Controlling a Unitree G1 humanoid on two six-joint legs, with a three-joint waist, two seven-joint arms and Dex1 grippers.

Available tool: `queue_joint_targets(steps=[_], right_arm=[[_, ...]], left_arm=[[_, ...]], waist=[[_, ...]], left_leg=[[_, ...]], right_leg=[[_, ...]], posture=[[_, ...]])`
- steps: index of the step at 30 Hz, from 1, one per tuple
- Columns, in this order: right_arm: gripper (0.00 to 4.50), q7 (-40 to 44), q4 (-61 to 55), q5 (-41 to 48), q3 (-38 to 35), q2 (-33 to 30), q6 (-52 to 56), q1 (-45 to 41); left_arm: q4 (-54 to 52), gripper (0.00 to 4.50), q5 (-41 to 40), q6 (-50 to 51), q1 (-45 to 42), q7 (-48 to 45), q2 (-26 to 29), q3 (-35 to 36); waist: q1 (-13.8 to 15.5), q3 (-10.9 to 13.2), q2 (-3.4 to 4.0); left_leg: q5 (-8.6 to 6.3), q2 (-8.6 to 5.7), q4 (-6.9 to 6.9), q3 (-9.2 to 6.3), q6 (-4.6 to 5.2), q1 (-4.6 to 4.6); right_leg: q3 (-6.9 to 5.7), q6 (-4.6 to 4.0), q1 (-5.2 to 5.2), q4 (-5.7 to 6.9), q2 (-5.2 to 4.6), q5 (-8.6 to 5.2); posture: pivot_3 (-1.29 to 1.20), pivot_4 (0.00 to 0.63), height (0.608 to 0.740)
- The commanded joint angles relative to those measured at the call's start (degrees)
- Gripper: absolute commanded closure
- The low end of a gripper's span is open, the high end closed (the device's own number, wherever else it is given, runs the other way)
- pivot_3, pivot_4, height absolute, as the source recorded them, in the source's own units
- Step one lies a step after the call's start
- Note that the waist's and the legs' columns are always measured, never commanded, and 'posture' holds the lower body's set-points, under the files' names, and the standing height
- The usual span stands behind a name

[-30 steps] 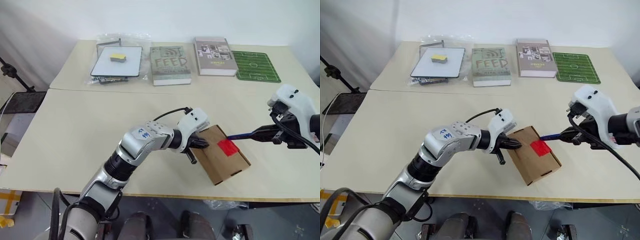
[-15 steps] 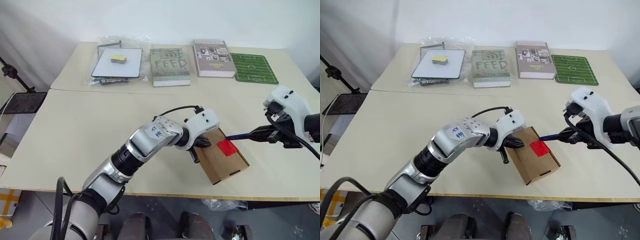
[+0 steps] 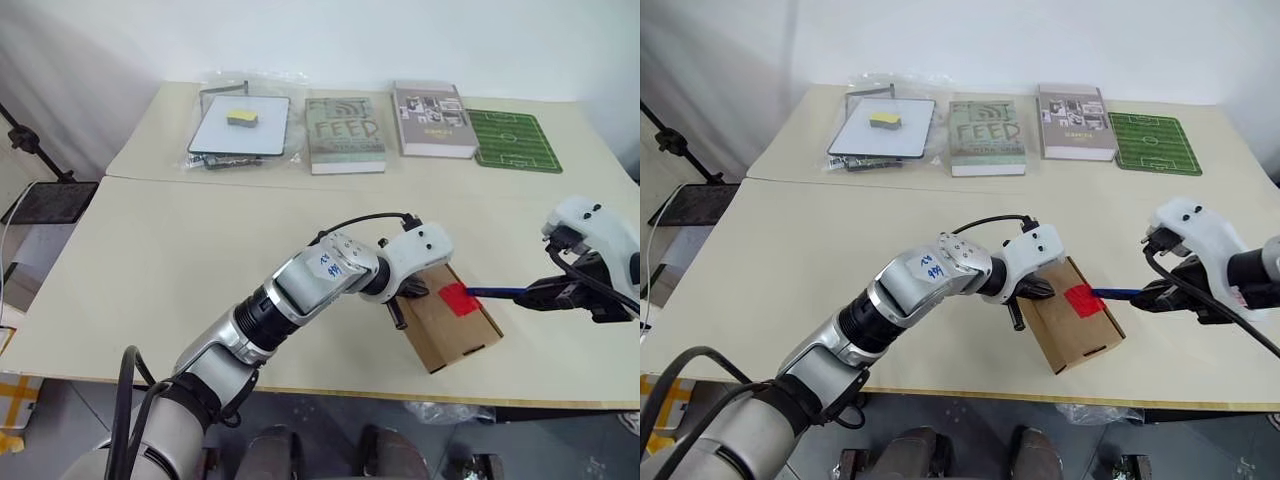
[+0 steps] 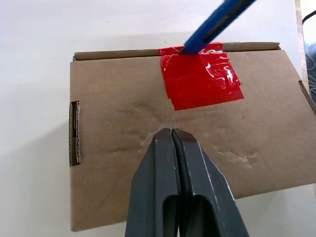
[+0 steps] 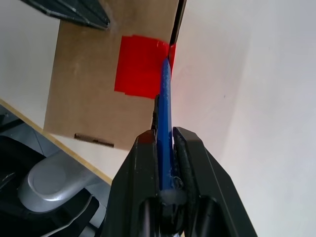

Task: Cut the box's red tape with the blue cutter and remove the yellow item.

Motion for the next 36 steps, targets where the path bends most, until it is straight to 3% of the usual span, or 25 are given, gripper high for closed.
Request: queue_joint_targets(steps=[1, 9, 19, 31, 36], right_arm=[[4.34, -1.24, -0.90, 6.09, -0.61, -0.38, 1.27, 1.79], [4.34, -0.05, -2.77, 9.83, -5.44, -6.24, 1.27, 8.37], [4.34, 4.01, -4.16, 6.56, -12.57, -8.32, 1.27, 15.92], [4.34, 12.82, -0.06, -1.44, -26.46, -5.32, -3.12, 10.14], [4.34, 12.80, -0.32, -12.65, -30.57, 0.39, -10.02, 14.83]], left_arm=[[6.27, 4.45, 3.55, 4.57, 3.16, 2.18, 1.12, -3.11], [6.82, 4.45, 3.80, 4.54, 3.43, 2.66, 0.82, -2.65], [8.08, 4.45, 4.08, 3.84, 3.30, 2.90, 0.52, -2.09], [8.11, 4.45, 4.12, 2.20, 3.30, 1.37, 1.18, -3.30], [8.13, 4.45, 3.97, 1.55, 2.99, 0.66, 1.02, -3.75]], waist=[[-0.01, -0.04, -0.05], [0.03, -0.10, -0.06], [-0.01, -0.14, -0.10], [-0.03, -0.13, -0.05], [-0.03, -0.13, -0.06]], left_leg=[[0.00, 0.00, 0.00, -0.01, 0.00, 0.00], [-0.01, 0.01, 0.00, -0.07, -0.01, -0.02], [-0.05, 0.05, 0.00, -0.09, -0.01, -0.01], [-0.08, 0.04, 0.00, -0.09, -0.05, -0.04], [-0.11, 0.04, -0.02, -0.08, -0.06, -0.10]], right_leg=[[0.00, 0.00, 0.00, -0.01, -0.01, 0.00], [-0.03, 0.00, 0.02, -0.07, -0.08, 0.00], [-0.02, -0.01, 0.04, -0.10, -0.39, 0.01], [-0.03, 0.01, 0.02, -0.16, -0.40, 0.03], [-0.03, 0.05, 0.04, -0.39, -0.39, 0.17]], posture=[[0.00, 0.150, 0.740], [0.00, 0.150, 0.740], [0.00, 0.150, 0.740], [0.00, 0.150, 0.740], [0.00, 0.150, 0.740]])
